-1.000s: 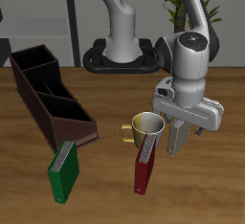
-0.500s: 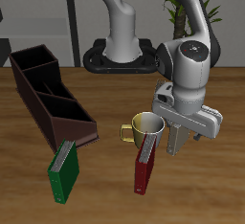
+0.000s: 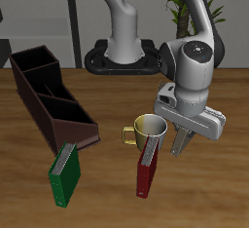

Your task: Place the left yellow book into the right desk caddy's front compartment

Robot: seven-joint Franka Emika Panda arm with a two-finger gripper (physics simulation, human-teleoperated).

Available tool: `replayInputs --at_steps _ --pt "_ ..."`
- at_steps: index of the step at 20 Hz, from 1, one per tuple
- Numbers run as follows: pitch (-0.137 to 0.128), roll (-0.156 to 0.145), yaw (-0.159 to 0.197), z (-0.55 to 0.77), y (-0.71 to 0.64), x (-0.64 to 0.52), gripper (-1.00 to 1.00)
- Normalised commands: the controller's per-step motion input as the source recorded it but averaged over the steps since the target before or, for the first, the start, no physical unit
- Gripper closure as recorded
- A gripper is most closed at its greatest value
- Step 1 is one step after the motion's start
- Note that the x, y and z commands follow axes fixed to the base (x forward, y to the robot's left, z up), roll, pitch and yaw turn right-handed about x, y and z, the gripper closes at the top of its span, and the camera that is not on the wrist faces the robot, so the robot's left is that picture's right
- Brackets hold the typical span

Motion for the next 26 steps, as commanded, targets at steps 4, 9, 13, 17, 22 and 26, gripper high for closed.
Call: replayInputs --at_steps 4,9,13,17,22,26 --pt "-0.018 0.012 0.041 0.21 0.01 -0.11 1.0" --pt "-0.038 0.043 0.093 0.4 0.04 -0.22 1.0" --pt "-0.075 0.009 0.106 0.61 -0.11 -0.26 1.0" --pt "-0.058 0.032 0.122 0.67 -0.07 -0.25 1.0" --pt "-0.036 0.037 0.123 0.58 -0.11 -0.25 1.0" --pt "-0.044 -0.005 0.13 0.58 -0.17 -0.29 1.0"
